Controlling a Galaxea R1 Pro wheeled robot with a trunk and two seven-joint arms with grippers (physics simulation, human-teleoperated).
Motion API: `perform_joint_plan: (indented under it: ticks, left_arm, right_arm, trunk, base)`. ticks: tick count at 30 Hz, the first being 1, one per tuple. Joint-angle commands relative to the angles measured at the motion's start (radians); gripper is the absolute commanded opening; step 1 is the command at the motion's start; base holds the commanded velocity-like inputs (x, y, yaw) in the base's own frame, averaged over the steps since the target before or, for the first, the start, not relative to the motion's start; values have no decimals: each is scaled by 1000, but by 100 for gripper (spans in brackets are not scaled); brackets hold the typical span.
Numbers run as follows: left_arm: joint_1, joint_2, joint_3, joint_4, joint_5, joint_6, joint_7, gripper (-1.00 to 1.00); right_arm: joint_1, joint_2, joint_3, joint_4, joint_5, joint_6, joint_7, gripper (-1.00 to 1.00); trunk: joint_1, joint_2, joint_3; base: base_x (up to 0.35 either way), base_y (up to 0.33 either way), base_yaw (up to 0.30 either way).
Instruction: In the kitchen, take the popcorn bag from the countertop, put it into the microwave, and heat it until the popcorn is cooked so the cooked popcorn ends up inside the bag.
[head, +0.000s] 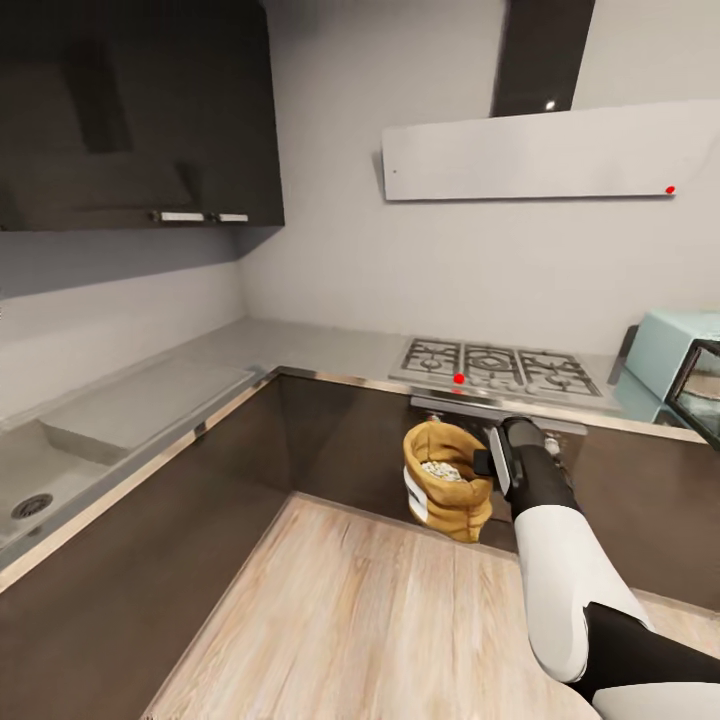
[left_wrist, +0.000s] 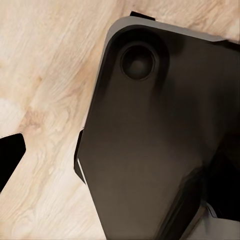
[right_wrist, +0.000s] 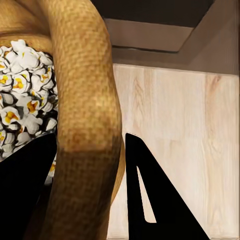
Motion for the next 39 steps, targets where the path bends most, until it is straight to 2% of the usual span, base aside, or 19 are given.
perform_joint_plan:
  ticks: [1, 11, 15, 27, 36, 39]
  left_arm:
    - [0, 0, -1, 0, 5, -3, 2, 100]
    - [0, 0, -2, 1, 7, -1, 2, 100]
    - [0, 1, -1, 0, 7, -3, 2, 100]
    - [0, 1, 1, 0, 10, -3, 2, 100]
    - [0, 1, 1, 0, 13, -3, 2, 100]
    - [0, 1, 1, 0, 13, -3, 2, 100]
  right_arm:
    - [-1, 1, -3, -1, -3, 2, -5, -100]
    - [-1, -8, -3, -1, -10, 2, -5, -100]
    - [-1, -7, -3, 1, -6, 2, -5, -100]
    - [-1, -9, -4, 1, -6, 2, -5, -100]
    - [-1, -68, -5, 1, -12, 2, -5, -100]
    - [-1, -95, -5, 1, -15, 2, -3, -100]
  trunk:
    - [-1, -1, -1]
    - [-1, -1, -1]
    - [-1, -1, -1]
    - [-1, -1, 5]
    - [-1, -1, 10]
    - [-1, -1, 11]
  base:
    - [-337, 0, -9]
    - [-321, 0, -1]
    - [-44, 0, -28]
    - [0, 0, -225]
    - [0, 0, -233]
    - [0, 0, -233]
